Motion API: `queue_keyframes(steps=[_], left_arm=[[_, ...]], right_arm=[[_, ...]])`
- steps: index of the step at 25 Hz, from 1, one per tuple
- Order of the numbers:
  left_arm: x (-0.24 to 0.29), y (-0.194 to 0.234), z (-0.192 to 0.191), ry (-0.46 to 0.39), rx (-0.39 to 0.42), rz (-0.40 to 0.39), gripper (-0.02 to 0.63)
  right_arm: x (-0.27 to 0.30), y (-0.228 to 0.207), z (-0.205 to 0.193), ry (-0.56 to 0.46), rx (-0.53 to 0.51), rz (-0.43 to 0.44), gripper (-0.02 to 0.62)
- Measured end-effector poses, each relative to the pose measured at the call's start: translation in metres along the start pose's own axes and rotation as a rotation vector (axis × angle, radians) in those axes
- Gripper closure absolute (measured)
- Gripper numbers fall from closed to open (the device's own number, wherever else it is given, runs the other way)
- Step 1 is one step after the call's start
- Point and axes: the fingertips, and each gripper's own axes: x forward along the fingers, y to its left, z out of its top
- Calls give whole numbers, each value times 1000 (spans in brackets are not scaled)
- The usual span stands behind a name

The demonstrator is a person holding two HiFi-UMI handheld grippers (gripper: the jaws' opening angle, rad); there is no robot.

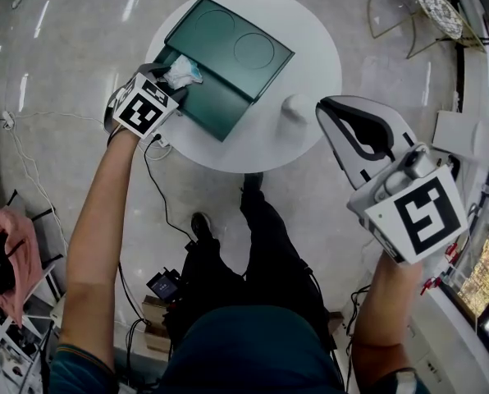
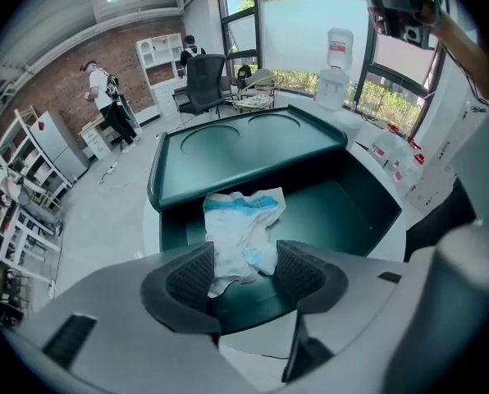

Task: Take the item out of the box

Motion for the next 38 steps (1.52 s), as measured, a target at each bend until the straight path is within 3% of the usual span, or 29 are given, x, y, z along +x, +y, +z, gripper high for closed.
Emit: queue_keyframes(steps=[15,23,29,38], left_arm=[[-6,5,-4,56,61,50,490],[-43,3,1,27,52,77,515],[-87,-8,-7,-2,41,88,520],[-207,-17,8,-136,11,156,520]], right_arm=[[-9,1,5,-10,0,-30,555],[-23,17,21,-17,-27,-28,555],[-38,44,54,-66,-45,-42,555],[-73,92,103,-88,-103,-40,555]])
